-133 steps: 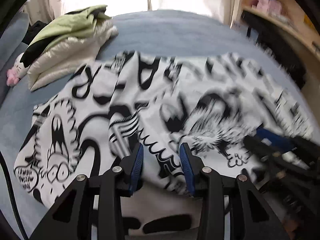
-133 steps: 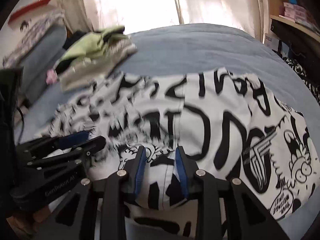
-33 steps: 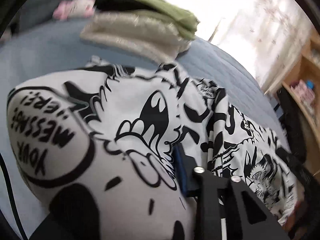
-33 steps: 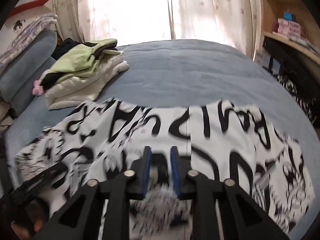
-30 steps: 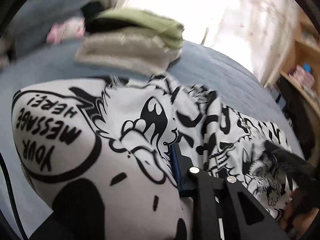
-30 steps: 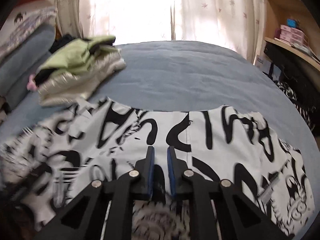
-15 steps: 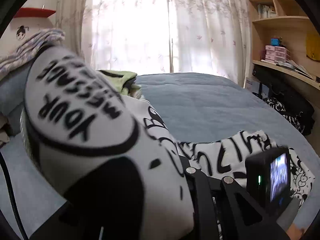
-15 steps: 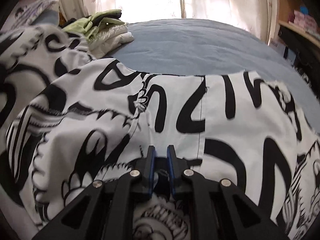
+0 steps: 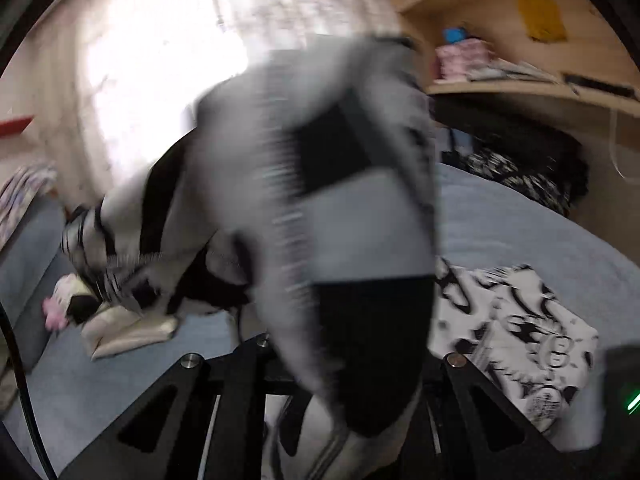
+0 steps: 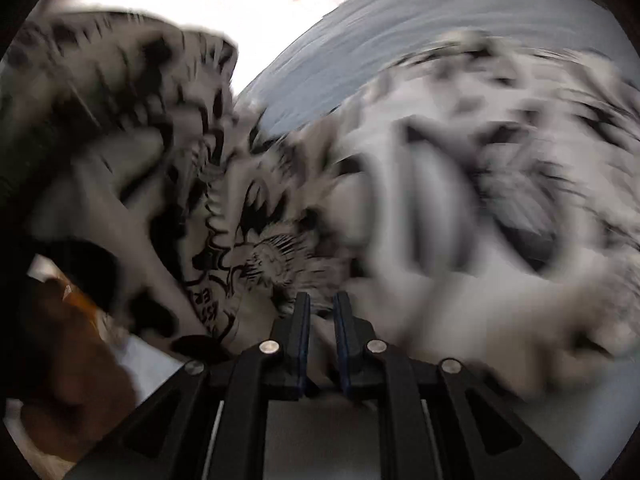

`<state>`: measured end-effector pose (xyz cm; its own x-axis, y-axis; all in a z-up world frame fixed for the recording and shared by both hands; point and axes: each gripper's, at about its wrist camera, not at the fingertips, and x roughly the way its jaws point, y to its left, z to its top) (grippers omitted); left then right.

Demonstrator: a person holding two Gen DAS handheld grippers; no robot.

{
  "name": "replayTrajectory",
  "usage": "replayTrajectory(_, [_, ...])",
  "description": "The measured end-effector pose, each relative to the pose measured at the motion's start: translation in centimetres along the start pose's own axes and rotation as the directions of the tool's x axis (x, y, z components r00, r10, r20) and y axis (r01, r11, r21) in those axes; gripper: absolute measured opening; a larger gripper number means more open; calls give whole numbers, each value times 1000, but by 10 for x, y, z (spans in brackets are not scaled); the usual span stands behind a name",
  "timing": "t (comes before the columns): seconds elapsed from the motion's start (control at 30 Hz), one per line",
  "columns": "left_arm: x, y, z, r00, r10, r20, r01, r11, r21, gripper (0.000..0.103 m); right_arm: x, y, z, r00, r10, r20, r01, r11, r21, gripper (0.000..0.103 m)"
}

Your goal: Fold large clothes

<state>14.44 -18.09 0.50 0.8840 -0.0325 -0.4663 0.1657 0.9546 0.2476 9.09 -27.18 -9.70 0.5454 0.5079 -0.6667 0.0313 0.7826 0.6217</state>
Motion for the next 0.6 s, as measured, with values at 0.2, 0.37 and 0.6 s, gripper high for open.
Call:
replayTrajectory(0.2, [6, -95, -13, 989, -147, -28, 149, 974, 169, 13, -93, -83, 6, 923, -336, 187, 299, 933, 199, 12])
replayTrajectory(0.37, [62, -175, -73, 973, -44, -225, 138, 895, 424, 19, -128, -128, -5, 899, -399, 182, 336, 893, 299, 12])
replayTrajectory(0.6, [54, -159, -66, 941, -170, -292, 265, 908, 324, 71, -134, -136, -15, 908, -383, 170, 328, 902, 283, 12])
